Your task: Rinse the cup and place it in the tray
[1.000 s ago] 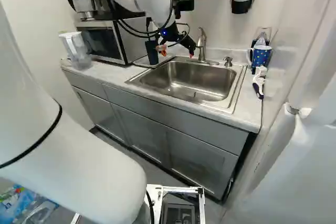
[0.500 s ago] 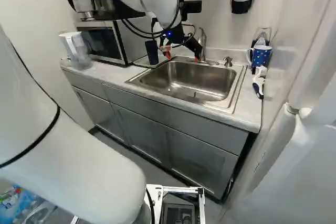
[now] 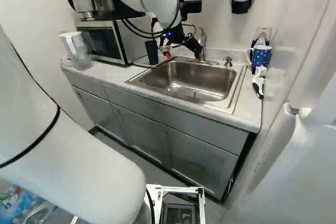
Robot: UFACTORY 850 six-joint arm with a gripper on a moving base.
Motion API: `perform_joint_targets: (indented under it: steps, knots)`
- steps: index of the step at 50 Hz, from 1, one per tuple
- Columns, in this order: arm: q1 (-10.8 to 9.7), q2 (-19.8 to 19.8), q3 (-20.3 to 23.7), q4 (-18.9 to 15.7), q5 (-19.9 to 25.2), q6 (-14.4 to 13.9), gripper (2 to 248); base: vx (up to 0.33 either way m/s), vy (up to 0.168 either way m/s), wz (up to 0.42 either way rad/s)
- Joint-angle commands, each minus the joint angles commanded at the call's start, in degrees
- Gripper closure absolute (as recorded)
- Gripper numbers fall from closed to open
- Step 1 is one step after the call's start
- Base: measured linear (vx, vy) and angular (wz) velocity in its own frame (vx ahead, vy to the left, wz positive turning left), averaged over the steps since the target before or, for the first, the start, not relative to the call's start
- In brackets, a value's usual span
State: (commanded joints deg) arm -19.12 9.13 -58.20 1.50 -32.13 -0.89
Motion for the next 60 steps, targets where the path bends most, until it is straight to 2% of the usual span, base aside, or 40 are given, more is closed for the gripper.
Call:
perform_joint_targets:
  steps: [60]
  knots:
    - [0.0,0.0,0.0,0.0,0.0,0.0,3,-0.028,0.012,-0.001]
